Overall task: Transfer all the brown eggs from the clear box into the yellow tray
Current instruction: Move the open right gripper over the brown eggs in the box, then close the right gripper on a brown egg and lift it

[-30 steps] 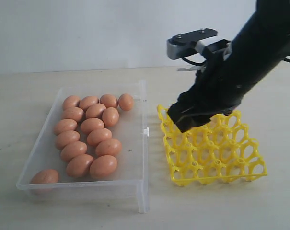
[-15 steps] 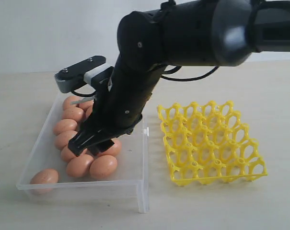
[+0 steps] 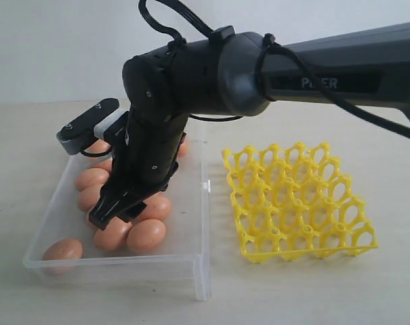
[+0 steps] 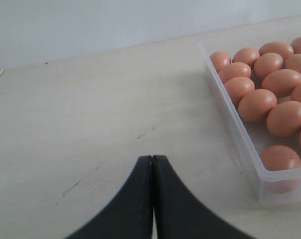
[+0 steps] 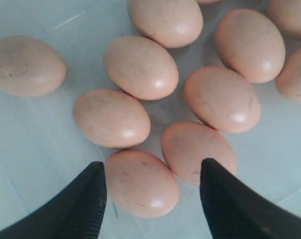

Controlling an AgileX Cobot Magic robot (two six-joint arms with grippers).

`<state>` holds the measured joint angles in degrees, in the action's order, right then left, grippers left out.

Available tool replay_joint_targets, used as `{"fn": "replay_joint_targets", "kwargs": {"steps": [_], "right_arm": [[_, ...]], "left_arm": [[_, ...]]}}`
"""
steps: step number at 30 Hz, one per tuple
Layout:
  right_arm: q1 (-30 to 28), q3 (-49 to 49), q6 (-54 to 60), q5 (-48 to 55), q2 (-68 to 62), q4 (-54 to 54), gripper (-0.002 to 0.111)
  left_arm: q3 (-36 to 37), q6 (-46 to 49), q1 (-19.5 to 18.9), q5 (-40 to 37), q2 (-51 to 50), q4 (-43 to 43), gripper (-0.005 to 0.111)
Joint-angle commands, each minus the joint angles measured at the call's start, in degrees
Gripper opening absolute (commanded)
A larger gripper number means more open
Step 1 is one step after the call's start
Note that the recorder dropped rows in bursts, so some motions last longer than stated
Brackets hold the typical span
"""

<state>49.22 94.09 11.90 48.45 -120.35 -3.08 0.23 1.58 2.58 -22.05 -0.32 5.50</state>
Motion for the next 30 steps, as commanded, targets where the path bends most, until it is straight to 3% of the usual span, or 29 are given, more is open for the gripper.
{"fn": "replay_joint_targets", "kwargs": {"steps": [1,13,24,30], "right_arm": [[0.1,1.2,3.9,-0.8,-1.0,2.5,0.054],[0.6,1.2,13.8,-3.7,-4.5,4.8,0.054],[0.7,1.2,13.4,-3.6,-7.5,6.0,0.054],[0.7,1.2,9.9,-2.8,-8.5,9.3,0.064]], "left_arm": [[-0.2,-0.3,0.3,0.4,0.3,-0.1,0.000],[-0.2,-0.3,0.3,0.4,0.3,-0.1,0.000],[-0.2,-0.3,0.3,0.4,0.3,-0.1,0.000],[-0.2,-0.3,0.3,0.4,0.3,-0.1,0.000]]}}
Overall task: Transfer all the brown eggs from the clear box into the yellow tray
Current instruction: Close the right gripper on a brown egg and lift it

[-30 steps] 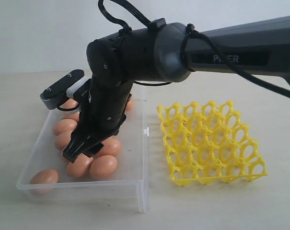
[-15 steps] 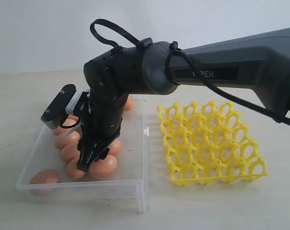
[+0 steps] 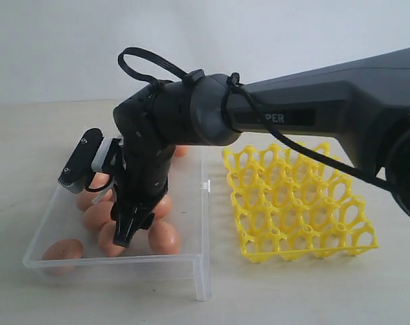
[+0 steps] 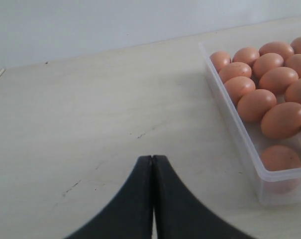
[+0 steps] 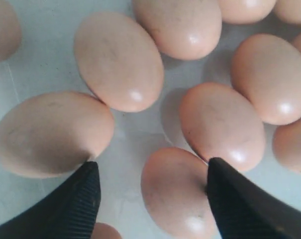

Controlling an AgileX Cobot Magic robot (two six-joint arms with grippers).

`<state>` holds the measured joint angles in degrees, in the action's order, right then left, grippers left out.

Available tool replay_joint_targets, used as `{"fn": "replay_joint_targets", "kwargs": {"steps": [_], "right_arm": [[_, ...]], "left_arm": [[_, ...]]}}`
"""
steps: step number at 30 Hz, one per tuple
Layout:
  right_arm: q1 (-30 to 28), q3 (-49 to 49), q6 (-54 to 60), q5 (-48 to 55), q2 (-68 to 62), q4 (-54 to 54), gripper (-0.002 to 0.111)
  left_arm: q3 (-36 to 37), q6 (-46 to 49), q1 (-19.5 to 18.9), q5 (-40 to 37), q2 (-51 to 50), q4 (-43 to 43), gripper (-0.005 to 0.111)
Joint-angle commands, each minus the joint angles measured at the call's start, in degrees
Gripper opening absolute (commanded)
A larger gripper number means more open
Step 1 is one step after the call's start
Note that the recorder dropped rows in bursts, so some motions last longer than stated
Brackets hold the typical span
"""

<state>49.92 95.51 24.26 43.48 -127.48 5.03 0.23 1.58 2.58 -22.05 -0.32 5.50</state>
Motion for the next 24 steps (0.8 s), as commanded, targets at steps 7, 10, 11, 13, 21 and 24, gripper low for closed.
{"fn": "replay_joint_targets", "kwargs": {"steps": [7,10,11,13,21,24], "right_arm": [[0.0,-0.2,-2.8,2.1,-1.4,0.9,0.060],[0.0,-0.2,-2.8,2.2,-1.4,1.1,0.043],[0.0,-0.2,-2.8,2.4,-1.4,1.1,0.033],[0.0,-0.2,-2.8,3.2,-1.4,1.2,0.009],[0.0,-0.2,-2.9,4.6,1.4,-0.1,0.000],[0.0,-0.2,-2.9,2.9,5.0,-2.3,0.000]], "left_arm": [[-0.2,-0.3,0.3,0.4,0.3,-0.1,0.000],[-0.2,-0.3,0.3,0.4,0.3,-0.1,0.000],[-0.2,-0.3,0.3,0.4,0.3,-0.1,0.000],[-0.2,-0.3,0.3,0.4,0.3,-0.1,0.000],[-0.2,-0.3,0.3,0.4,0.3,-0.1,0.000],[-0.2,-0.3,0.3,0.4,0.3,-0.1,0.000]]}}
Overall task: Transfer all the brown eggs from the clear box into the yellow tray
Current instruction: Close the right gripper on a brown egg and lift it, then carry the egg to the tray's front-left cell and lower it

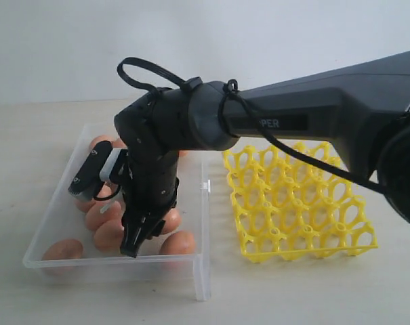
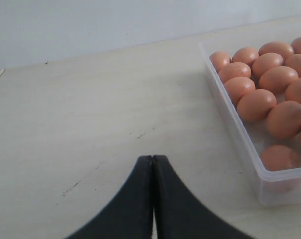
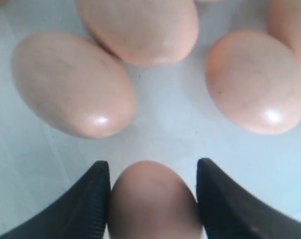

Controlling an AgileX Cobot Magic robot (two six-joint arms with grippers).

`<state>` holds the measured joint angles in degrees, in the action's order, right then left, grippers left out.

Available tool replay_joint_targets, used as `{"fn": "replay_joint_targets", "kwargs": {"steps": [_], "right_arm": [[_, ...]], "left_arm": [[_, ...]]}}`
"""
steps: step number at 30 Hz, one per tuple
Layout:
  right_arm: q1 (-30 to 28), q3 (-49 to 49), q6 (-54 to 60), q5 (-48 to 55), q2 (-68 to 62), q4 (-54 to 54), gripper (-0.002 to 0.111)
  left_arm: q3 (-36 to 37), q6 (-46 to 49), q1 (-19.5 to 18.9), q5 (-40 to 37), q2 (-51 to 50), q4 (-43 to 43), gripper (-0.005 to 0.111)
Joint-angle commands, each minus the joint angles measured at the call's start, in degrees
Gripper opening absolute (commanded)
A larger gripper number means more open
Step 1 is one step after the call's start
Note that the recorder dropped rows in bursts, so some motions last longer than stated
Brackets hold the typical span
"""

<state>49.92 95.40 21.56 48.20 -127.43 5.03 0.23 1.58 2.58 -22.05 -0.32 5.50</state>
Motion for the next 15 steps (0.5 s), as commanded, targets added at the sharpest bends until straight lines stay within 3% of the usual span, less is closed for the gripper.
{"fn": "replay_joint_targets", "kwargs": {"steps": [1,8,15], "right_arm": [[0.0,-0.1,-0.2,-2.3,6.0,-3.4,0.000],[0.0,-9.8,0.1,-17.5,16.7,-11.7,0.000],[-2.3,-31.4,-0.2,-43.3,29.9,-18.9,0.000]], "left_arm": [[-0.2,-0.3,0.3,0.4,0.3,-0.1,0.000],[-0.2,-0.3,0.3,0.4,0.3,-0.1,0.000],[-0.2,-0.3,0.3,0.4,0.3,-0.1,0.000]]}}
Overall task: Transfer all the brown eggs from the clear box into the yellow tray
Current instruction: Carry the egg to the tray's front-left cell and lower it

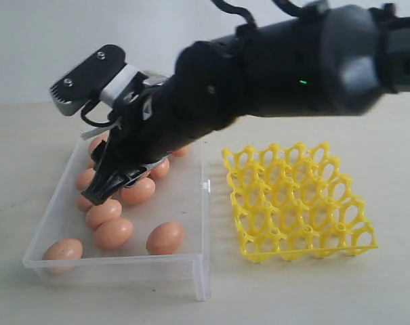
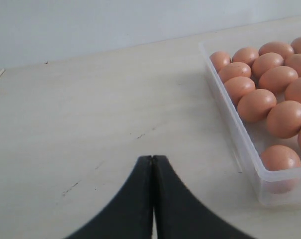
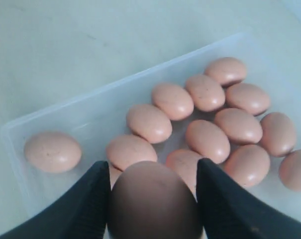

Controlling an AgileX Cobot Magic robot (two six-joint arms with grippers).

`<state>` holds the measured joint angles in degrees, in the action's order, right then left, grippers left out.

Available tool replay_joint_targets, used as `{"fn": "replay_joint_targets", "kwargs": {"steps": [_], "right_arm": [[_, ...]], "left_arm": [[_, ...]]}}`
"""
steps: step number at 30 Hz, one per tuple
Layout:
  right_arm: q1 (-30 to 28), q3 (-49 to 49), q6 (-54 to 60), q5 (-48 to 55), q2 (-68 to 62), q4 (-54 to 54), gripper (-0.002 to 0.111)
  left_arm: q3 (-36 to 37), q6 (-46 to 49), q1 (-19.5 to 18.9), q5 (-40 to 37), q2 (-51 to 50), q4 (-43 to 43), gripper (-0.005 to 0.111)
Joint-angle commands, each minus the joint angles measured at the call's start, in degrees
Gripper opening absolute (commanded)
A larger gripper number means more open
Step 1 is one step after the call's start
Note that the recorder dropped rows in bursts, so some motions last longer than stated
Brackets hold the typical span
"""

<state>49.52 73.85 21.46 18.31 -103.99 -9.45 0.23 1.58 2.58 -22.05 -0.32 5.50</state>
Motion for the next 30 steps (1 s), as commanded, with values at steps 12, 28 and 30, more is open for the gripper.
{"fn": "replay_joint_targets", "kwargs": {"steps": [12,28,30], "right_arm": [[-12.7,-30.2,-10.0,-41.4,13.9,-5.6,0.000],[-20.3,-30.8,-24.4,-60.7,0.5,6.8,0.000],[-21.0,-30.8,-24.7,-63.2,-1.6,8.5,0.000]], "left_arm": [[-0.2,-0.3,0.3,0.4,0.3,-0.1,0.000],[-0.2,-0.3,0.3,0.4,0.3,-0.1,0.000],[-0.2,-0.3,0.3,0.4,0.3,-0.1,0.000]]}}
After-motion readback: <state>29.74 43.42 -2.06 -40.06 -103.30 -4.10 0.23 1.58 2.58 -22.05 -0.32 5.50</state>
